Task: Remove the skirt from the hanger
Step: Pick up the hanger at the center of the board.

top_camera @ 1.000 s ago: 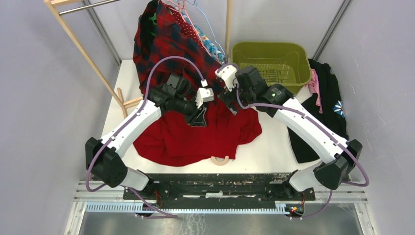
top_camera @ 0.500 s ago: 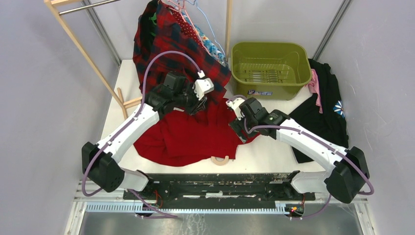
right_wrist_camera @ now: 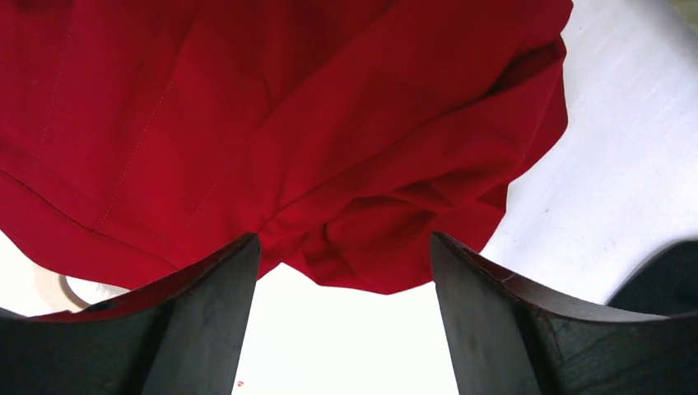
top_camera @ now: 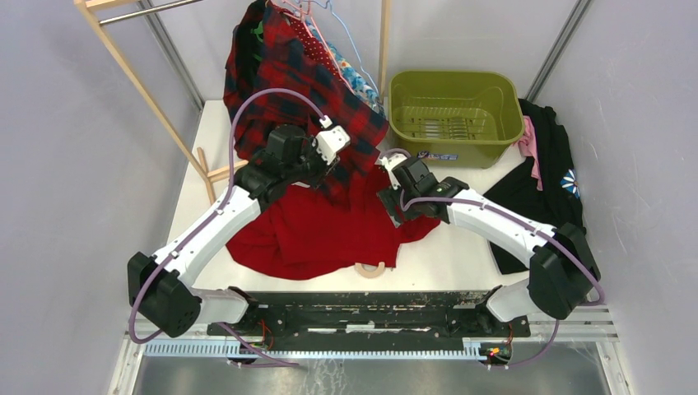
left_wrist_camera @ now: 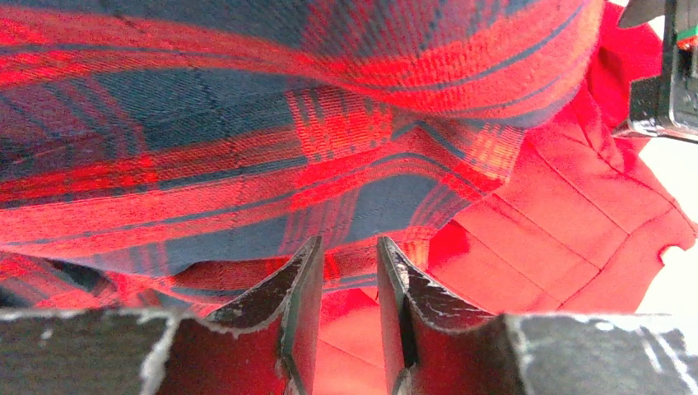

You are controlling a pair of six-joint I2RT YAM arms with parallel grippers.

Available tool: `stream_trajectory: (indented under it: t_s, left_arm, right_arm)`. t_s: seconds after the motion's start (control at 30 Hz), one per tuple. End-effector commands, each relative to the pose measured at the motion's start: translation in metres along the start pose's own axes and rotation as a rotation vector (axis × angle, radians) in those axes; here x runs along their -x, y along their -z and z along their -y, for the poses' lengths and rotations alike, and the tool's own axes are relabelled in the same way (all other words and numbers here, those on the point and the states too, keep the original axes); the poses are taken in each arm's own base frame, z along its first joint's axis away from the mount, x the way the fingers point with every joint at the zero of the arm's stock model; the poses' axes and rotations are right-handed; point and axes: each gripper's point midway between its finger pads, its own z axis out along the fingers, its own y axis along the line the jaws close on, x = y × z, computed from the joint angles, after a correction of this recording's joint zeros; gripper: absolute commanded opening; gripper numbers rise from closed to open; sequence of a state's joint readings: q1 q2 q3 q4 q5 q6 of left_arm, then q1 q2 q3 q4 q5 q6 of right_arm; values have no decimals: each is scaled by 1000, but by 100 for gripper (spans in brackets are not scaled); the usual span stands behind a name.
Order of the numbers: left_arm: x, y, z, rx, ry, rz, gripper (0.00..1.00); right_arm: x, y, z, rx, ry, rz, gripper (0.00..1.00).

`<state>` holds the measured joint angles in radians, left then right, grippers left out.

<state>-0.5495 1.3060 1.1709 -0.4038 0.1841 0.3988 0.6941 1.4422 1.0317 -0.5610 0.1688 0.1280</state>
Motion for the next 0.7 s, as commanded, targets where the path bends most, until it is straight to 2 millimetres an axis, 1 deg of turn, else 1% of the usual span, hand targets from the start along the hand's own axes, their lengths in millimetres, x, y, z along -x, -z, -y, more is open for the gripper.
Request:
stream_trajectory:
  t_s: [0.0, 0.03, 0.1, 0.13, 0.17, 0.2, 0.27, 0.37, 0.5, 0.57, 0.67]
  left_arm:
    - [17, 11, -14, 71, -3, 54, 37]
    - [17, 11, -13, 67, -3, 51, 37]
    - [17, 11, -12, 63, -4, 59, 37]
    - [18, 11, -12, 63, -5, 66, 37]
    - [20, 12, -12, 66, -7, 73, 37]
    - [22, 12, -13, 72, -6, 80, 37]
    - [25, 11, -14, 75, -6, 90, 37]
    - [24, 6, -13, 60, -6, 80, 37]
    - [19, -2, -9, 33, 11, 58, 37]
    - [15, -6, -4, 13, 21, 52, 37]
    - [11, -9, 0, -8, 40, 50, 37]
  right_arm:
    - [20, 2, -4, 39, 31, 36, 83]
    - [24, 5, -6, 54, 15, 37, 84]
    - [37, 10, -10, 82, -106, 97, 88]
    - [44, 12, -6, 77, -204, 141, 89]
    - [48, 11, 3, 54, -314, 170, 90]
    - [49, 9, 12, 44, -432, 184, 88]
    - [45, 0, 25, 19, -597, 180, 85]
    - [36, -12, 35, -50, -711, 158, 84]
    - [21, -24, 25, -35, -807, 102, 83]
    - [9, -29, 19, -21, -835, 71, 83]
    - [-5, -33, 12, -16, -851, 44, 82]
